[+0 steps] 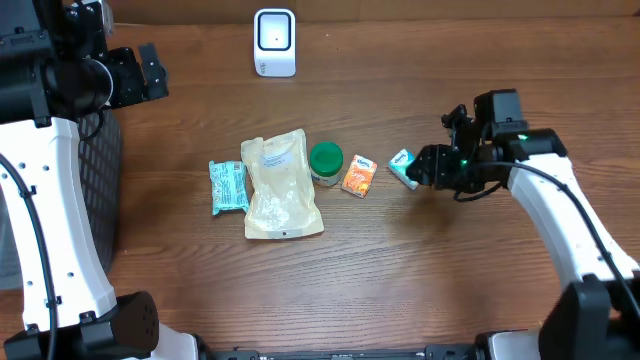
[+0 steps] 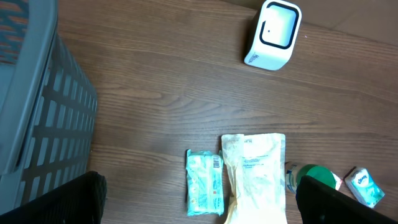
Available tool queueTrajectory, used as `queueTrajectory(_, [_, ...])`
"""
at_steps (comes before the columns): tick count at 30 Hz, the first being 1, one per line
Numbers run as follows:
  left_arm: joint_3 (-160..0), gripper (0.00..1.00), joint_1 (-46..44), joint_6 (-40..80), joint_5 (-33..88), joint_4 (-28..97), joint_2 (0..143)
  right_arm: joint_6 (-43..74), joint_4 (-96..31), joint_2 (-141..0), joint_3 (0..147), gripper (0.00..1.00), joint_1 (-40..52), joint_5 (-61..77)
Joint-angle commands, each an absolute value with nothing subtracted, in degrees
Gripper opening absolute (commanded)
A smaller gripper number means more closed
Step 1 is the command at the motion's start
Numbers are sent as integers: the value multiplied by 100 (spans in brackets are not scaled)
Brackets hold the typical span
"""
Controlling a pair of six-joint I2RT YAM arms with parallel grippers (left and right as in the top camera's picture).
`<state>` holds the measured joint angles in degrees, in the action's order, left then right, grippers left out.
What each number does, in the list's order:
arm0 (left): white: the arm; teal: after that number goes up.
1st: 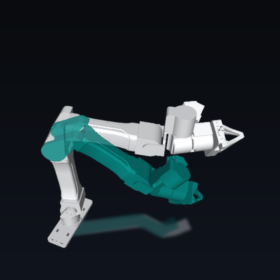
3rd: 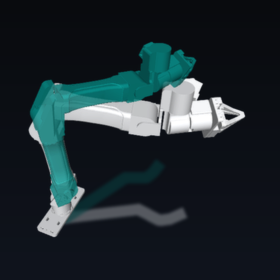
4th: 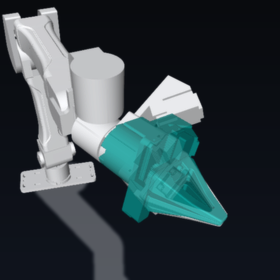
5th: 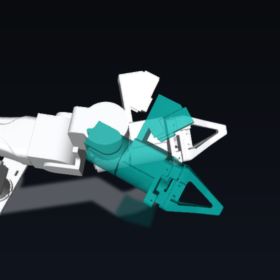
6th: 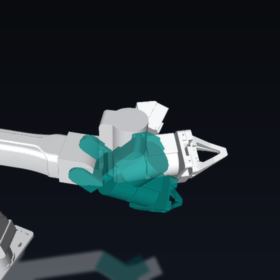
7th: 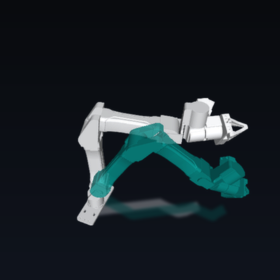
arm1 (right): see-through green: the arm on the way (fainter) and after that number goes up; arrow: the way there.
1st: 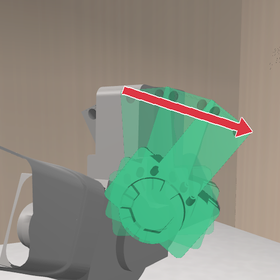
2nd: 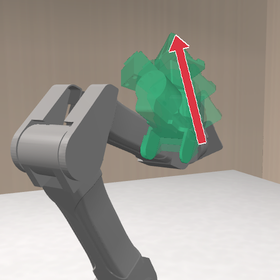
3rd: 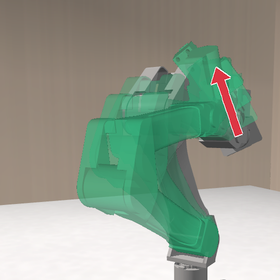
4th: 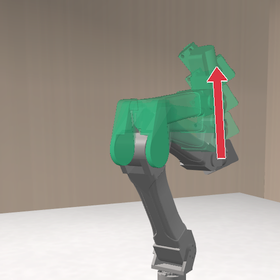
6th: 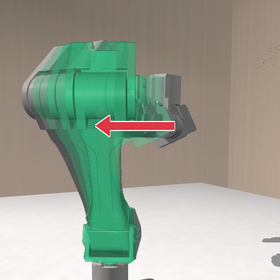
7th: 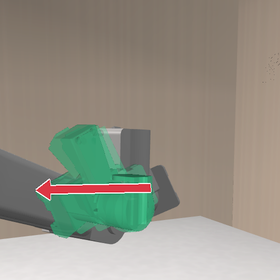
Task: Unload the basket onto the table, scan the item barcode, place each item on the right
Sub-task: 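Reach the right gripper down onto the blue-white tissue pack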
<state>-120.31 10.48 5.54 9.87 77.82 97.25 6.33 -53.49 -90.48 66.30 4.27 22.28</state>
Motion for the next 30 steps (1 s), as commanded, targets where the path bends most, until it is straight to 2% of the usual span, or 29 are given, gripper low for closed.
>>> queueTrajectory(1, [-12009, 99, 1009, 427, 1031, 7776, 9721, 982, -5116, -9443, 6751, 44, 482, 2073])
queueTrajectory(6, [-12009, 100, 1009, 425, 1031, 7776, 9721, 1918, -4689, -9929, 6751, 39, 469, 1052])
queueTrajectory(10, [-12009, 100, 1009, 427, 1031, 7776, 9721, 1835, -4521, -10167, 6751, 30, 480, 1492])
queueTrajectory(12, [-12009, 100, 1009, 427, 1031, 7776, 9721, 1455, -4512, -10232, 6751, 27, 556, 1988])
queueTrajectory(15, [-12009, 100, 1009, 427, 1031, 7776, 9721, 1385, -4615, -10285, 6744, 23, 777, 2038])
queueTrajectory(30, [-12009, 100, 1009, 425, 1031, 7776, 9721, 1780, -3881, -10300, 6141, 19, 963, 1050])
